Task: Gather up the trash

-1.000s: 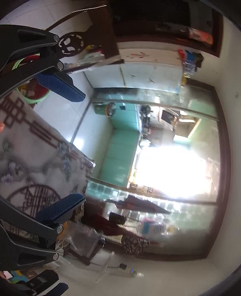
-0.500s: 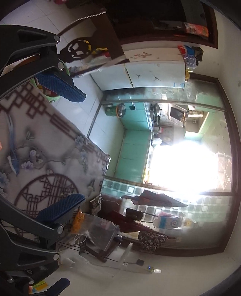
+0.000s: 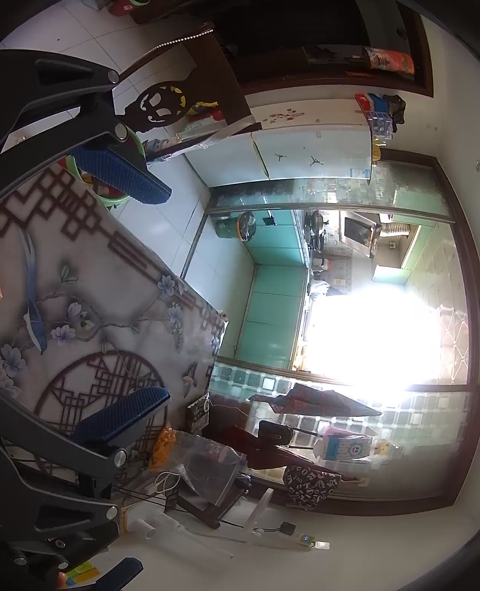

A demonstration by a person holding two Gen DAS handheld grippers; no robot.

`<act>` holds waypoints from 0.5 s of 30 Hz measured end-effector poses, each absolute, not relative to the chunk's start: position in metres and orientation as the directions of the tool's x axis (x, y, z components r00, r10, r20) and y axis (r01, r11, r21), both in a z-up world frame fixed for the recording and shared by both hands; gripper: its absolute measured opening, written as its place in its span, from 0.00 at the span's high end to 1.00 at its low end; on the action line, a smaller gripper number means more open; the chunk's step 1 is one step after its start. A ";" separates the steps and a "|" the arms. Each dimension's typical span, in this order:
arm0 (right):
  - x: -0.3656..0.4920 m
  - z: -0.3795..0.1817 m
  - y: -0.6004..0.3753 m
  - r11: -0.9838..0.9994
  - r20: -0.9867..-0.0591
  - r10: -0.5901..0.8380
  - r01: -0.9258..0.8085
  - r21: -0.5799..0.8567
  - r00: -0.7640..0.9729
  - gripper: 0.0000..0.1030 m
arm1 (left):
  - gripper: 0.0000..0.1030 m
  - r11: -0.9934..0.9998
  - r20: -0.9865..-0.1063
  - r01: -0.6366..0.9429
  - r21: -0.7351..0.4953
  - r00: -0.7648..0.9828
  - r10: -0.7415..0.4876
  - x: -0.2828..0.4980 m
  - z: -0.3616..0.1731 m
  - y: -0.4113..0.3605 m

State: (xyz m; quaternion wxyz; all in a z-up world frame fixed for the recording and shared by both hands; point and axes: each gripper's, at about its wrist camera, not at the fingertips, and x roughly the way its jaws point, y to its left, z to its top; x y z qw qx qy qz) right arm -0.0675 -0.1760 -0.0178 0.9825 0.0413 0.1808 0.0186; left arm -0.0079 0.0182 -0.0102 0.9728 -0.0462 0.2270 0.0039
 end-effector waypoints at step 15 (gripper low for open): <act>-0.067 -0.019 -0.179 0.996 -0.368 0.045 -0.013 0.089 0.929 0.04 | 0.07 0.997 -0.451 -0.014 -0.073 0.892 -0.020 -0.007 -0.011 0.012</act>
